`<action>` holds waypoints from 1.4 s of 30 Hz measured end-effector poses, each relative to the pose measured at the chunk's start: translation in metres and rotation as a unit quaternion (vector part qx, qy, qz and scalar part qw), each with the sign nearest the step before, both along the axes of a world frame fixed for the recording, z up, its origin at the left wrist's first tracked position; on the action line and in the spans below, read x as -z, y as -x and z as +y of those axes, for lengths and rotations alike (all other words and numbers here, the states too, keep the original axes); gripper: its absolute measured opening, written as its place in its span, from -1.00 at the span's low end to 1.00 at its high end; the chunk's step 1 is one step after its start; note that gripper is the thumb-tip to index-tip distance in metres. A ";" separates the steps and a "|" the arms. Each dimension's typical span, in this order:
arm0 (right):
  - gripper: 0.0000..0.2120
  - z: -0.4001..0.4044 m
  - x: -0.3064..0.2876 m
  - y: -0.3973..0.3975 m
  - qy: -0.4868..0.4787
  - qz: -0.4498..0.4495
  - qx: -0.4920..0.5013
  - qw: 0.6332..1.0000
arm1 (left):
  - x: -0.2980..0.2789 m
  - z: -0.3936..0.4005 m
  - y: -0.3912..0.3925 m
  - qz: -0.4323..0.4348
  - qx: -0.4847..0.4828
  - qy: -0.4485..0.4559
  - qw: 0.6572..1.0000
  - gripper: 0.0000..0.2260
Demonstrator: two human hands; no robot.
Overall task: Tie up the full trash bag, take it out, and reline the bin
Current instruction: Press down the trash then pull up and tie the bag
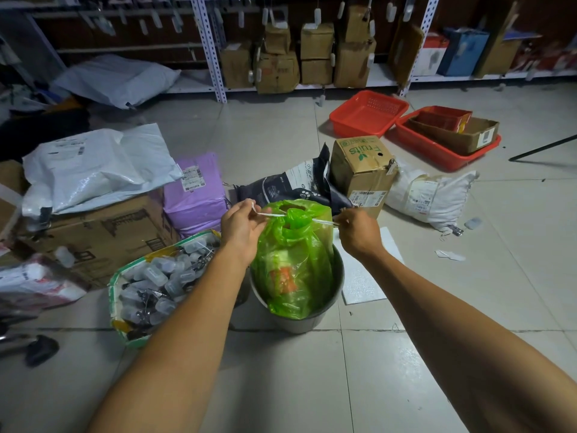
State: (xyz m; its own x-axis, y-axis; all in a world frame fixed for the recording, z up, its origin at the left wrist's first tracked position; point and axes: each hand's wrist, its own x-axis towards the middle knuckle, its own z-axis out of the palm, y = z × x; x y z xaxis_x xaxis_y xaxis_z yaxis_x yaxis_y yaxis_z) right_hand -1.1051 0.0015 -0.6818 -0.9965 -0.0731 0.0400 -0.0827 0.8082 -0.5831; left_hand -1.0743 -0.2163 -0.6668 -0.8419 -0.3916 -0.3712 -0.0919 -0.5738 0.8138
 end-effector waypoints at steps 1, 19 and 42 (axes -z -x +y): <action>-0.75 0.001 0.000 -0.001 -0.013 0.003 -0.001 1.000 | 0.001 -0.001 0.000 -0.007 -0.004 0.008 1.000 -0.86; -0.77 0.008 0.012 0.000 0.000 0.006 0.058 0.998 | 0.014 -0.019 0.002 -0.058 -0.094 0.073 0.991 -0.82; -0.61 -0.021 0.023 -0.002 0.058 -0.100 0.041 0.992 | 0.011 -0.015 -0.015 -0.090 0.122 0.527 0.837 -0.84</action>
